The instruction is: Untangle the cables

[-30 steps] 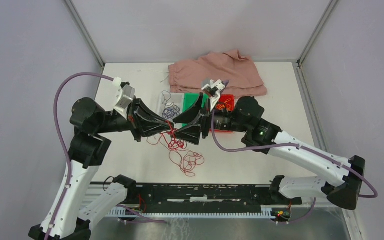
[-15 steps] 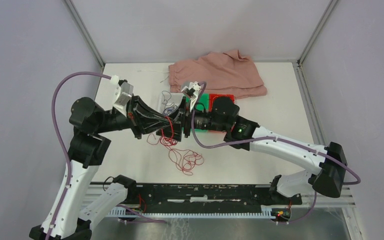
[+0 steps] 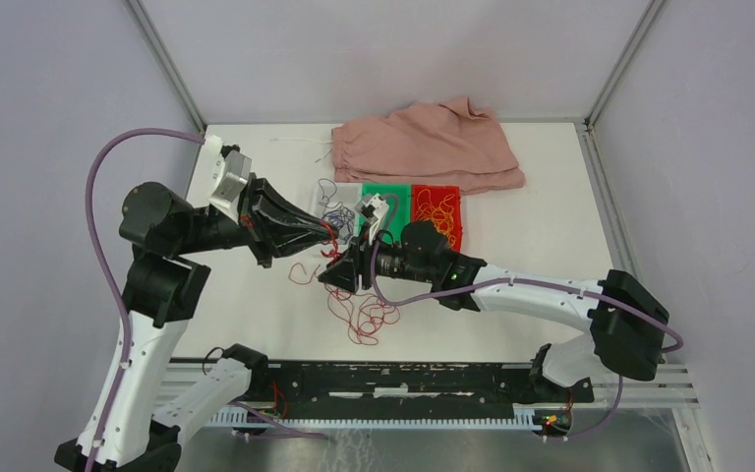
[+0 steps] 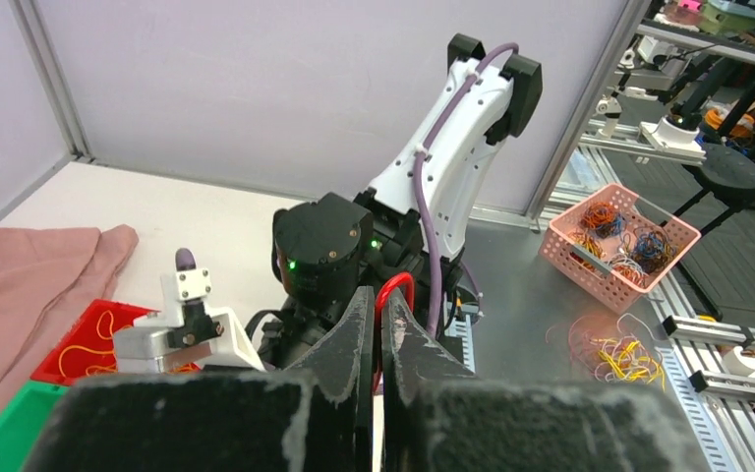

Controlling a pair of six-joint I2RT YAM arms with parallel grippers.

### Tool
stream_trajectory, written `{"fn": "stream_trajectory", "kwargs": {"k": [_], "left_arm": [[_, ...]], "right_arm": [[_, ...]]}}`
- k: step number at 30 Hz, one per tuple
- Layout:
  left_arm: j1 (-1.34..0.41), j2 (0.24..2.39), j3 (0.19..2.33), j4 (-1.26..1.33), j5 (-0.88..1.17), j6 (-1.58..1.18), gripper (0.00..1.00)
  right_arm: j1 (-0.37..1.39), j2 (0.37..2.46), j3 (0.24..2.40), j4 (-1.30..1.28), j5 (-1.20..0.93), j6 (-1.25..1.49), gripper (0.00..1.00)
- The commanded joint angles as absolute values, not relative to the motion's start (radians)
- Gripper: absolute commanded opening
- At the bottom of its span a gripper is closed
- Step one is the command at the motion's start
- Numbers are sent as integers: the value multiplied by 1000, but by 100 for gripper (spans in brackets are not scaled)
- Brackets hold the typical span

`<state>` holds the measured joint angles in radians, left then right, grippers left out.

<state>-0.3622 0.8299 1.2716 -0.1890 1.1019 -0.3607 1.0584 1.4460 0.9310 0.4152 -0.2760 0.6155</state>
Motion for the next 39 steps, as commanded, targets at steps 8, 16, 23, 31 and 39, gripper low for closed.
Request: {"fn": "stream_trajectory", "kwargs": {"k": [8, 16, 23, 31, 39], "left_arm": [[-365, 864, 1444, -147, 1110, -398, 3], [-364, 906, 1556, -172, 1089, -348, 3], [-365, 965, 1708, -227, 1039, -228, 3], [-365, 998, 1840, -227, 774, -13, 3], [-365, 1051, 1953, -160, 572, 84, 3]], "right_arm": [[1056, 1443, 804, 627, -229, 697, 47], [1055, 1430, 707, 681, -210, 728, 42], [1055, 1416, 599, 730, -178, 738, 44], [1054, 1401, 500, 771, -151, 751, 47], [1054, 1399, 459, 787, -140, 755, 48]]}}
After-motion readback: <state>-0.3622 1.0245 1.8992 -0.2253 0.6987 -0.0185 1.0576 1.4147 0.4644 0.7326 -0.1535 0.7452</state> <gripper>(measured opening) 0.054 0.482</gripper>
